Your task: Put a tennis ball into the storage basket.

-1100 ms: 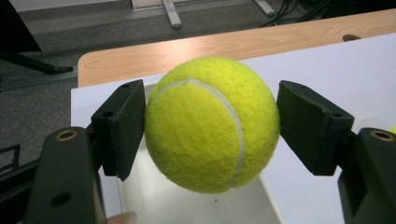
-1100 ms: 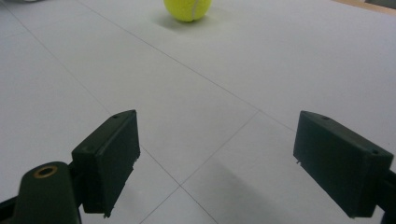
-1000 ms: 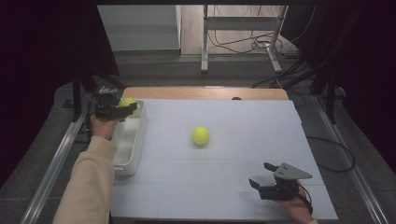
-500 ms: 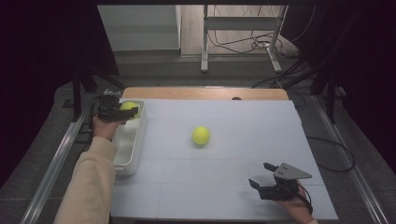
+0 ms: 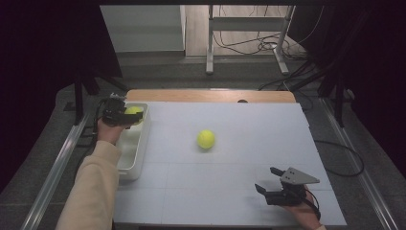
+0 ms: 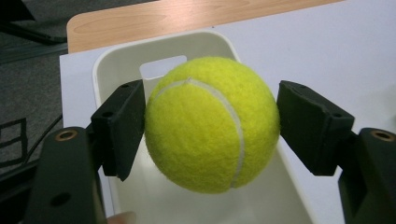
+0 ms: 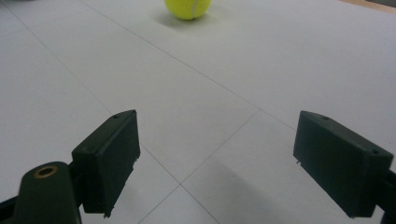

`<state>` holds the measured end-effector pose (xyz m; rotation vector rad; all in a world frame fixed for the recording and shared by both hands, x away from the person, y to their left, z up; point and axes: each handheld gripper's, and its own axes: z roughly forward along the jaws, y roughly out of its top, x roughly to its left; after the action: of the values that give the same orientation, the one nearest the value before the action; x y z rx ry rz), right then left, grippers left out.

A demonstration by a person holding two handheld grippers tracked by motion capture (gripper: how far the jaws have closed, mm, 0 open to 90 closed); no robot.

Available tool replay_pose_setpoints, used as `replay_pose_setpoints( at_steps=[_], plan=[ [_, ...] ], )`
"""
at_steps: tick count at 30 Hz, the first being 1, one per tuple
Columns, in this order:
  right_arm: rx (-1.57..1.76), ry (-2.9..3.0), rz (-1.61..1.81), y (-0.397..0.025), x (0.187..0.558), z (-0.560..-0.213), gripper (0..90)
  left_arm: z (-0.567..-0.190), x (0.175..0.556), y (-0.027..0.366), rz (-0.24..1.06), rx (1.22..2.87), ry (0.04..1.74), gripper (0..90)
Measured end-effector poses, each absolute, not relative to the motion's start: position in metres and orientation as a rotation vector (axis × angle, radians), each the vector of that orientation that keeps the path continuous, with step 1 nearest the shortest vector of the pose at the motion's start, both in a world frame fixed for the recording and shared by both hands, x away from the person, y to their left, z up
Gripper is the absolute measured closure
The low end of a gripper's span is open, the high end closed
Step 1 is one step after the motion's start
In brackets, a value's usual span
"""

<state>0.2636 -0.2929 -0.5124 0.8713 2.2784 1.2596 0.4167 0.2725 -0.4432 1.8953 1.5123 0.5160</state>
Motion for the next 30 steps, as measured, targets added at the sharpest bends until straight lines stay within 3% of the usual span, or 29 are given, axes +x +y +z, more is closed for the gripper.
replay_pose_setpoints(
  at_steps=[8, 12, 30],
  plan=[
    [0.870, 2.277, 1.262, -0.293, 0.264, -0.513, 15.1, -0.442, 0.415, 0.275, 0.514, 1.866, 1.503, 26.4],
    [0.870, 2.277, 1.261, -0.292, 0.264, -0.513, 15.0, -0.439, 0.415, 0.277, 0.496, 1.825, 1.519, 11.9],
    [0.870, 2.274, 1.266, -0.293, 0.263, -0.512, 15.0, -0.426, 0.390, 0.266, 0.511, 1.787, 1.324, 12.3]
  ],
)
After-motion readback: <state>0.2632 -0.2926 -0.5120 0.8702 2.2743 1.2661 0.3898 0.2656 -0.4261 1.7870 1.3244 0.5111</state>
